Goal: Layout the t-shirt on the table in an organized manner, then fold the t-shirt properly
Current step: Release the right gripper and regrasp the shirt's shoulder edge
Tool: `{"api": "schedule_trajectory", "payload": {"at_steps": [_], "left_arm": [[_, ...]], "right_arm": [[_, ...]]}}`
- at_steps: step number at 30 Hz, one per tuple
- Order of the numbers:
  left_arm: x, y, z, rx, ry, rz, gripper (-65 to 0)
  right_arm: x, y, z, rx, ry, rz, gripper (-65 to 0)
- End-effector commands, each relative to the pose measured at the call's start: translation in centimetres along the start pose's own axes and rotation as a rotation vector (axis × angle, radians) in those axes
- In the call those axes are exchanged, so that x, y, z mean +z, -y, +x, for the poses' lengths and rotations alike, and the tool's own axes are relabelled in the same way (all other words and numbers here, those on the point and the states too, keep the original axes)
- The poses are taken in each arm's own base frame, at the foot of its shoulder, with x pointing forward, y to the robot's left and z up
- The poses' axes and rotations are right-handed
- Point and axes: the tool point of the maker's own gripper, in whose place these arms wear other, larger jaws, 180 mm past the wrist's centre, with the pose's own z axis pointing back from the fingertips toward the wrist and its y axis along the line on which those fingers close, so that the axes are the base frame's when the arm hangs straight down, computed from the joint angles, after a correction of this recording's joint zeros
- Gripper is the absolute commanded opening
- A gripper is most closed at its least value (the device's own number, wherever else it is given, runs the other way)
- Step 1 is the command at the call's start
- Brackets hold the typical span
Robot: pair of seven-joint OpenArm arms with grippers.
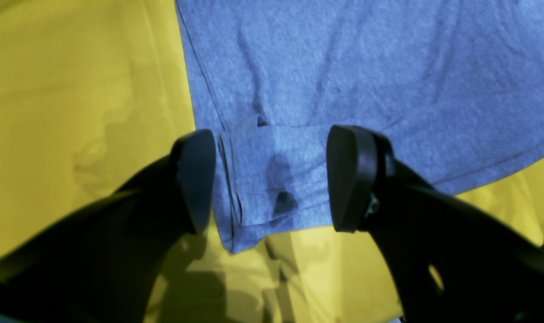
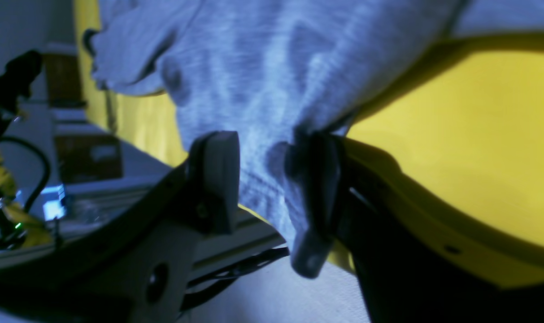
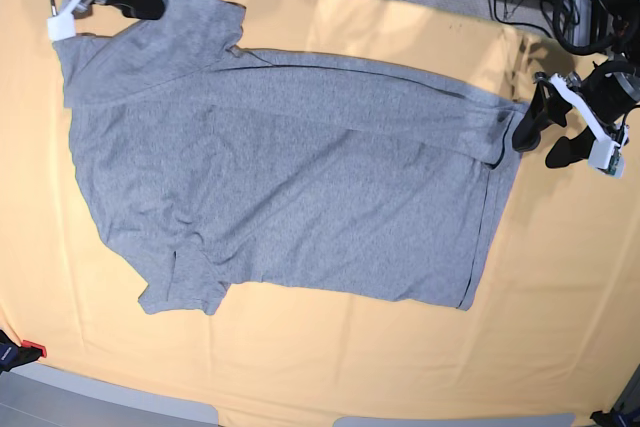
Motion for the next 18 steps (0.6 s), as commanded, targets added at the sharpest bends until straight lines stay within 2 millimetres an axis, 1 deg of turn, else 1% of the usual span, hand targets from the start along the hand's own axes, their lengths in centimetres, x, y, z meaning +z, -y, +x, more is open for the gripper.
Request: {"api": "schedule_trajectory", "payload": {"at_steps": [1, 2, 3, 4, 5, 7, 8, 11, 13, 18], "left_arm": [[0.4, -0.1, 1.3, -0.025, 0.038, -0.001, -25.1], [0.4, -0.1, 1.3, -0.025, 0.038, -0.001, -25.1], [0.4, -0.1, 1.2, -0.025, 0.037, -0.001, -25.1], [0.4, -0.1, 1.2, -0.025, 0.036, -0.001, -25.1], [0.4, -0.1, 1.2, -0.025, 0.034, -0.001, -25.1], [0.4, -0.1, 1.2, -0.025, 0.034, -0.001, -25.1], [0.4, -0.1, 1.2, -0.025, 0.035, -0.001, -25.1], [0.4, -0.1, 1.2, -0.025, 0.034, -0.001, -25.1], [0.4, -0.1, 1.2, -0.025, 0.035, -0.001, -25.1], [0.4, -0.1, 1.2, -0.025, 0.035, -0.001, -25.1]], "right_arm": [[0.1, -0.3, 0.0, 0.014, -0.009, 0.005, -36.3], [0.0, -0.4, -0.1, 0.015, -0.013, 0.010, -36.7], [0.0, -0.4, 0.0, 0.015, -0.012, 0.010, -38.5], [0.0, -0.4, 0.1, 0.018, -0.011, 0.010, -42.4], [0.1, -0.3, 0.3, 0.024, -0.011, 0.008, -47.9], [0.2, -0.1, 0.6, 0.038, -0.013, 0.004, -62.1], [0.3, 0.0, 0.8, 0.045, -0.015, 0.001, -65.0], [0.8, 0.1, 1.7, 0.086, -0.025, -0.013, -65.0], [1.4, -0.2, 2.7, 0.137, -0.021, -0.030, -65.0], [3.8, -2.0, 6.1, 0.301, 0.054, -0.106, -65.0]]}}
